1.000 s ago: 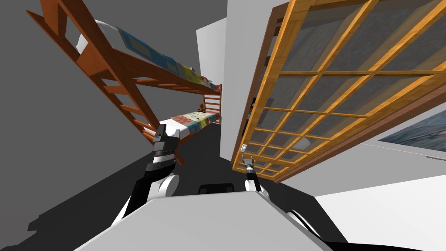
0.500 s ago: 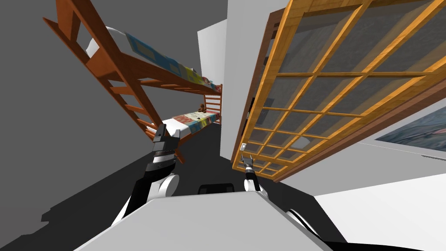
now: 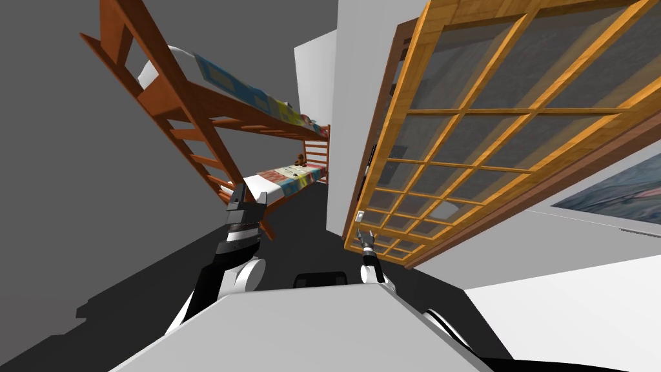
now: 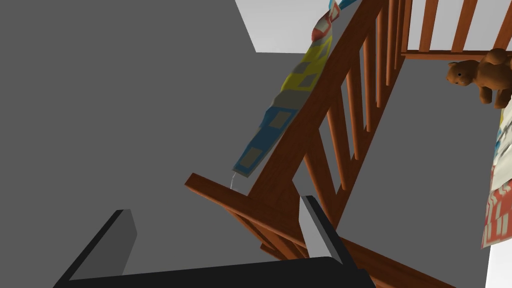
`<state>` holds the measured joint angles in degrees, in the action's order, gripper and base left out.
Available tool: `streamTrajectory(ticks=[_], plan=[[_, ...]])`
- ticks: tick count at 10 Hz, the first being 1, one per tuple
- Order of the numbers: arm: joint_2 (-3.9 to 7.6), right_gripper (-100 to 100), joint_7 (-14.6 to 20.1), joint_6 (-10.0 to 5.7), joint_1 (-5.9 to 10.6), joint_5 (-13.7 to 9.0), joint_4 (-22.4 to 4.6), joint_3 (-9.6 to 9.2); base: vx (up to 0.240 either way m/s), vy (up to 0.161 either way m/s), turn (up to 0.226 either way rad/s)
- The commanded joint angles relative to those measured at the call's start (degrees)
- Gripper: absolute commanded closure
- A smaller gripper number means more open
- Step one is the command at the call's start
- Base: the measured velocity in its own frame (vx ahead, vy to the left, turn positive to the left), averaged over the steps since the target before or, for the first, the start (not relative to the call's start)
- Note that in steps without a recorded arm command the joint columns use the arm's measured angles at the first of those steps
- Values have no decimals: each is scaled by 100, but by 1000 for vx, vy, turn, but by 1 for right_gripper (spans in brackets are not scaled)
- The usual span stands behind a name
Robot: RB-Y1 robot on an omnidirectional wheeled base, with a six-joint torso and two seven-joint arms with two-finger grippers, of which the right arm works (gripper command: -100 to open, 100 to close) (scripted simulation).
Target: Pull the door open
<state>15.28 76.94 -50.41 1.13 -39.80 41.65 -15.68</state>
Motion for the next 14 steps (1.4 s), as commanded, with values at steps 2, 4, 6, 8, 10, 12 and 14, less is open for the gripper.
streamTrajectory(ticks=[2,4,6,8,10,12,14], plan=[[-3,-100,111,-3,7,-39,-4,-24,-24,-8,8],[121,-100,286,-67,-40,-70,-80,14,178,5,94],[252,-100,446,-134,-90,-98,-159,58,199,2,89],[381,-100,604,-201,-140,-126,-237,101,175,-21,86],[473,-100,716,-248,-175,-146,-293,131,181,-24,73],[436,100,679,-236,-130,-129,-326,106,40,-6,2],[436,100,679,-236,-130,-129,-326,106,-33,2,0]])
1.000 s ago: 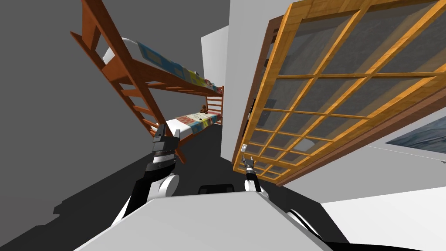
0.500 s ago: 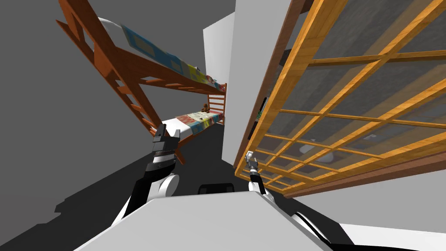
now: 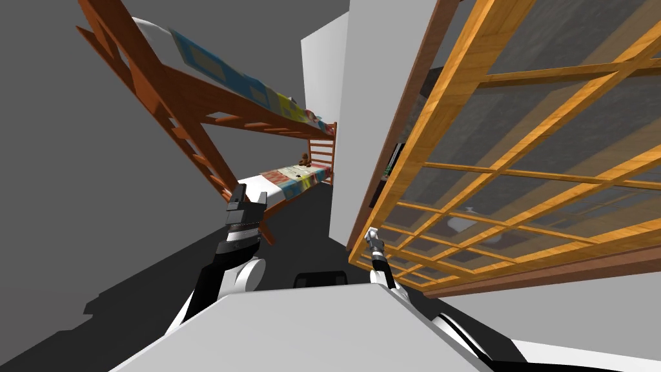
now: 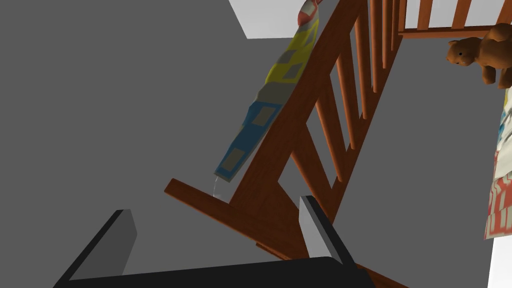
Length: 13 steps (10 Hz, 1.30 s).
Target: Pull the door open
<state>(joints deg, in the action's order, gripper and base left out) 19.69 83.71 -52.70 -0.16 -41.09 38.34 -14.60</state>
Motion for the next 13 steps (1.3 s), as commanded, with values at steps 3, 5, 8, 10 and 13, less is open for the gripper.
streamTrajectory(ticks=[3,5,8,10,13], plan=[[-5,100,2,-7,-1,0,5,-1,-8,2,1],[107,100,172,-44,-70,69,44,-170,-169,-29,113],[258,100,396,-117,-148,157,108,-381,-226,-16,93],[379,100,578,-176,-211,228,160,-551,-225,-9,102],[429,100,658,-177,-258,266,193,-650,-181,-43,76]])
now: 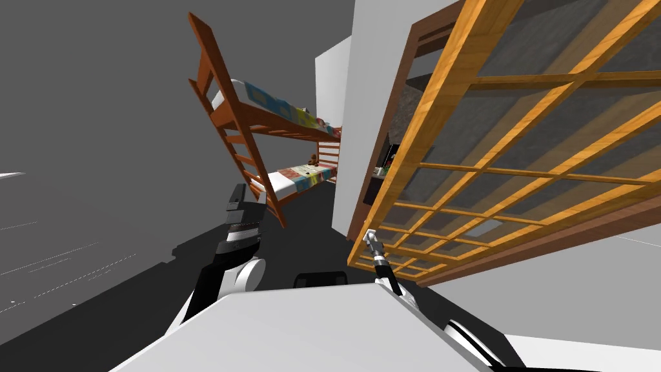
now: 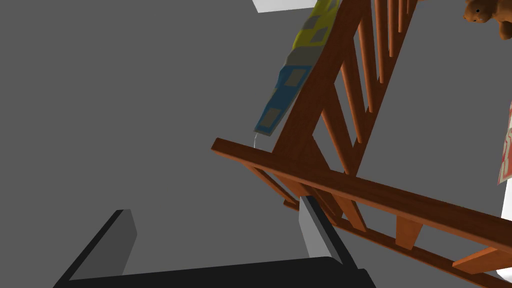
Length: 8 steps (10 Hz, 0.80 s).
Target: Pull the door open
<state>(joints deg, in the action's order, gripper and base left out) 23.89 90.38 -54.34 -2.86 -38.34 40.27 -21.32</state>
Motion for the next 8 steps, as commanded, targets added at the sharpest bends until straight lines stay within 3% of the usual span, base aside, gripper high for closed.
streamTrajectory(ticks=[1,7,8], plan=[[102,100,134,-114,-66,69,16,-119,-171,-32,99],[508,100,664,-567,-326,344,77,-589,-242,-35,93],[461,100,592,-481,-320,318,89,-551,-107,-14,19]])
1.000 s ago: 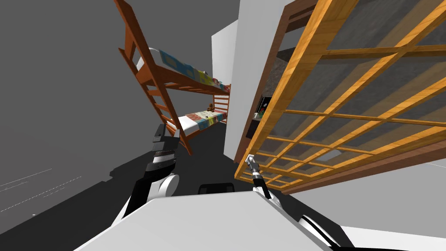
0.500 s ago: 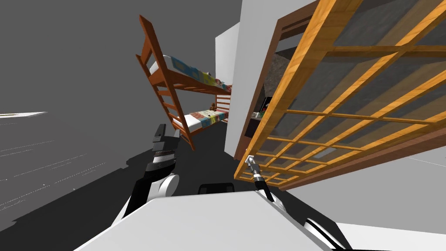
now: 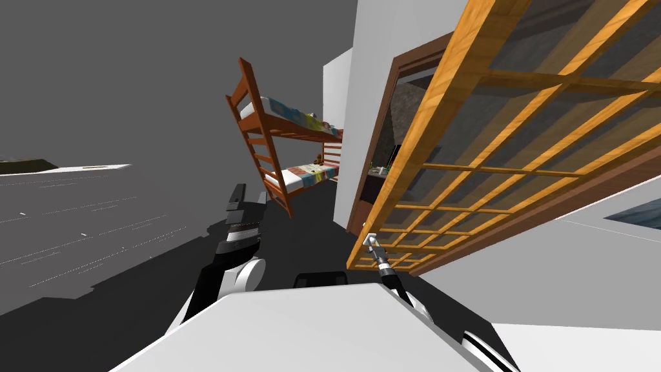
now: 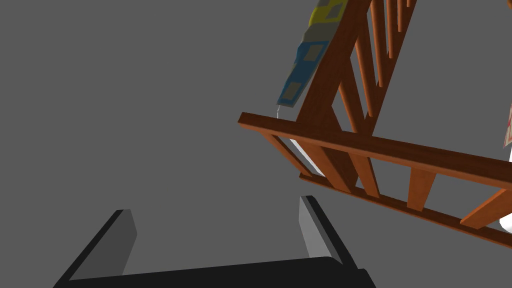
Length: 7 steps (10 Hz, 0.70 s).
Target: Pull the door open
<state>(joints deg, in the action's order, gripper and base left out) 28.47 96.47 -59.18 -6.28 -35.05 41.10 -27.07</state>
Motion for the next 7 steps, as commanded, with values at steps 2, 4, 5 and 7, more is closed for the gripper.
streamTrajectory(ticks=[2,4,5,7], plan=[[109,100,134,-211,-78,59,-39,-134,-216,-57,151],[219,100,269,-424,-157,118,-78,-268,-232,-61,146],[241,100,296,-466,-172,130,-86,-295,-200,-55,93],[336,100,412,-650,-240,181,-120,-412,-197,-62,130]])
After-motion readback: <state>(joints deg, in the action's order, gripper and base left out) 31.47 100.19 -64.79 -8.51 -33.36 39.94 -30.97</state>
